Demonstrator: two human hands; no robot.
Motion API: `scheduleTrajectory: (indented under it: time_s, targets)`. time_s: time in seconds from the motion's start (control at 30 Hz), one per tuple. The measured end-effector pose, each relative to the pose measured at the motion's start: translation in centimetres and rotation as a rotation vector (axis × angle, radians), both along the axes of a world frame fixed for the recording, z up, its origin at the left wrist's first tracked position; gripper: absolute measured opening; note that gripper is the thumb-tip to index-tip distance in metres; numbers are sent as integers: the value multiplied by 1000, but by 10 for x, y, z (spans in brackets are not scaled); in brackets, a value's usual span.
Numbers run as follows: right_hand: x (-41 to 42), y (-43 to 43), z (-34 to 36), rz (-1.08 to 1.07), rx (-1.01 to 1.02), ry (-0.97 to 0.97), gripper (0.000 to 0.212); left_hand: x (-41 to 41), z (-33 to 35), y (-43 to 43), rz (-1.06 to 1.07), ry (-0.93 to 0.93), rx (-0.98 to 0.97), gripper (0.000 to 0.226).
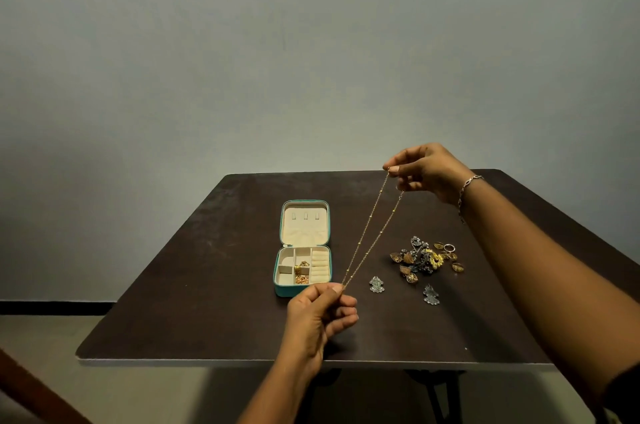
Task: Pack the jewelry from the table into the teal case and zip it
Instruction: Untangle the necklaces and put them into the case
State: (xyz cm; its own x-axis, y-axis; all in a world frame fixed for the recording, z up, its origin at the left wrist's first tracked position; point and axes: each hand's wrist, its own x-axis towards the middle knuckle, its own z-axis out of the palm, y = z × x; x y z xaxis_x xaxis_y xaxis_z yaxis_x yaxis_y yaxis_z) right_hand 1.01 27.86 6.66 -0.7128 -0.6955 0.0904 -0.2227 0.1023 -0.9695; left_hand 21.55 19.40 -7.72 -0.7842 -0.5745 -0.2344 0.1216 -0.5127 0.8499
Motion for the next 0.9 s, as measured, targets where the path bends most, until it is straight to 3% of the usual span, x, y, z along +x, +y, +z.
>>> scheduleTrajectory:
  time_s: [0.23, 0.43, 0.57, 0.73, 0.9]
  targets:
    - [-3, -6, 4, 40, 71, 128, 16, -3, -3, 10, 13, 17, -88, 9]
    - [-17, -15, 2, 50, 134, 279, 15, -1, -6, 14, 28, 23, -367, 13]
    - [-25, -30, -8, 36, 209, 437, 5, -2, -9, 17, 27, -36, -499, 17]
    - [-32, -52, -29, 43, 297, 648, 9, -8, -16, 19, 32, -124, -591, 16]
    - [-40, -74, -53, 40, 317, 725, 9, -15, -26, 11, 37, -210, -719, 18]
